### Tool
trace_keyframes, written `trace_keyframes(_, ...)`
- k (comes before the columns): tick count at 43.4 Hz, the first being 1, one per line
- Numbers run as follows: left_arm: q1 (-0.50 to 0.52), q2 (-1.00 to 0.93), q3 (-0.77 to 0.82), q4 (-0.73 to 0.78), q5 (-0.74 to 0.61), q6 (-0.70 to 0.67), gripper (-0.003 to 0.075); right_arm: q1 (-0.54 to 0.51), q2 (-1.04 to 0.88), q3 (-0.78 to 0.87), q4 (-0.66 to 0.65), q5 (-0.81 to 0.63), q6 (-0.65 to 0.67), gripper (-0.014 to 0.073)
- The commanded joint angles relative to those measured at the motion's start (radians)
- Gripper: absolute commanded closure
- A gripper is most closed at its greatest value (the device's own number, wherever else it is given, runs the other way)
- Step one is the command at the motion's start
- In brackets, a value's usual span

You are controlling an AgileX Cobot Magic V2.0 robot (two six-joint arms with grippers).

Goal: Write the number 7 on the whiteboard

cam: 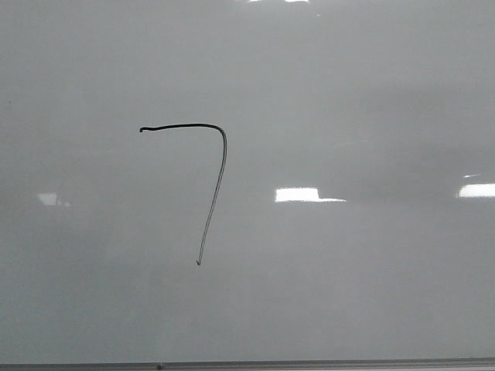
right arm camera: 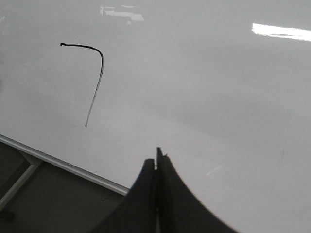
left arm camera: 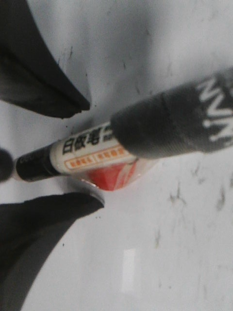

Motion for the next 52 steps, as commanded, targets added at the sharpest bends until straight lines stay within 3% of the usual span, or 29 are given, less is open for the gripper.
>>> trace_keyframes(1, -0.003, -0.042, -0.029, -0.011, -0.045, -0.007, 0.0248, -0.005, 0.005, -0.027, 0.034, -0.059, -0.002, 0.0654)
trace_keyframes(12, -0.003, -0.214, -0.029, -0.011, 0.097, -0.007, 0.0243, -0.005, 0.005, -0.027, 0.034, -0.049, -0.002, 0.0654)
trace_keyframes(19, -0.003, -0.422, -0.011, -0.011, 0.212, -0.007, 0.0293, -0.005, 0.005, -0.027, 0.036, -0.05, -0.002, 0.0654)
trace_keyframes(26, -0.014, -0.668, 0.067, -0.01, 0.218, -0.007, 0.0442, -0.005, 0.005, -0.027, 0.036, -0.046, -0.002, 0.0654)
trace_keyframes(36, -0.014, -1.028, 0.14, -0.018, 0.313, -0.007, 0.0737, -0.005, 0.005, -0.027, 0.036, -0.044, -0.002, 0.0654)
trace_keyframes(45, -0.014, -1.221, 0.14, -0.018, 0.35, -0.007, 0.0741, -0.005, 0.005, -0.027, 0.036, -0.044, -0.002, 0.0654)
trace_keyframes(52, -0.012, -1.262, 0.14, -0.018, 0.351, -0.007, 0.0741, -0.005, 0.005, -0.027, 0.036, -0.044, -0.002, 0.0654)
